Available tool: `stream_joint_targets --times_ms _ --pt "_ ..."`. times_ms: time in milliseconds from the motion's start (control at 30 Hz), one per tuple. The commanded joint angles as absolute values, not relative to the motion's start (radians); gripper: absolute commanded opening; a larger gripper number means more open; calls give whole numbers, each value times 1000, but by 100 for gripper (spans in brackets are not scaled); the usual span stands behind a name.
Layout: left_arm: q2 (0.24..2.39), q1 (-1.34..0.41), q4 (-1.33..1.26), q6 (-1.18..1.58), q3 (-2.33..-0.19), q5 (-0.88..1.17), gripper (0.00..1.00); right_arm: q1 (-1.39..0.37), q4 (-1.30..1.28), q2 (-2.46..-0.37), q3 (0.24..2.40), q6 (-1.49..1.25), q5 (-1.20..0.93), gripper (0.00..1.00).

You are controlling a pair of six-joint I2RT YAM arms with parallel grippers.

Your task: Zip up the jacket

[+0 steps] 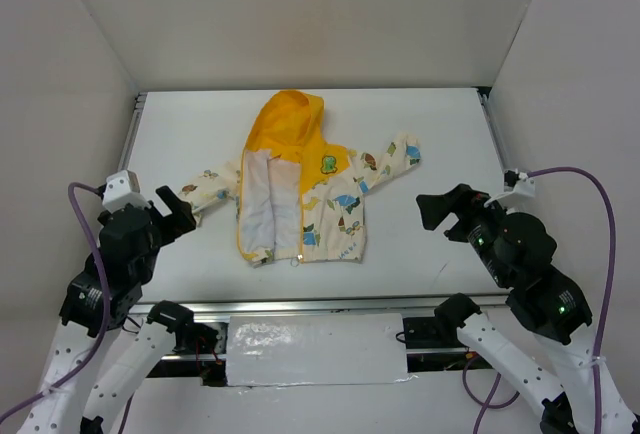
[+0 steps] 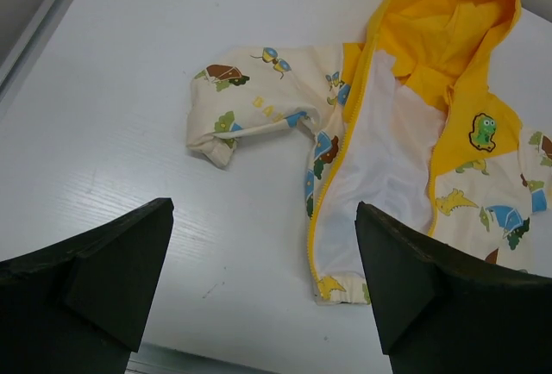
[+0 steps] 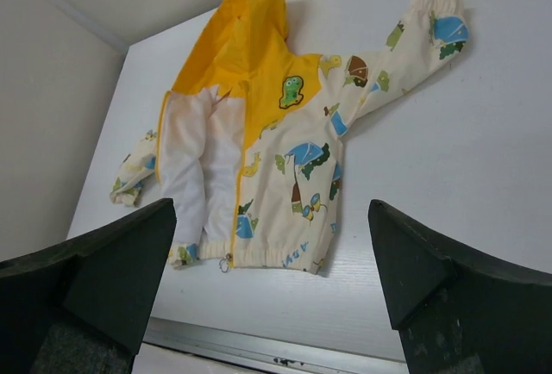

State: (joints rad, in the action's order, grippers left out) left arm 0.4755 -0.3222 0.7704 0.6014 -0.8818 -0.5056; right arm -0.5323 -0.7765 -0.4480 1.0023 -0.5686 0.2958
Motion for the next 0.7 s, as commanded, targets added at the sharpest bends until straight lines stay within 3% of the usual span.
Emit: stream_joint_targets --times_ms 0,200,367,600,667 --pt "499 -319 721 584 -899 -494 99 -537 -781 -445 1025 -557 319 100" --pt "526 -318 724 685 -881 -394 99 -537 -723 -445 1009 -511 154 100" --pt "623 -318 652 845 -724 -232 99 -538 -684 -494 991 -503 6 100" --pt "814 -319 454 880 -574 -158 95 -538 -618 -508 923 -522 -121 100" --pt "837 -321 396 888 -537 -137 88 -538 -608 -502 904 -528 -132 100"
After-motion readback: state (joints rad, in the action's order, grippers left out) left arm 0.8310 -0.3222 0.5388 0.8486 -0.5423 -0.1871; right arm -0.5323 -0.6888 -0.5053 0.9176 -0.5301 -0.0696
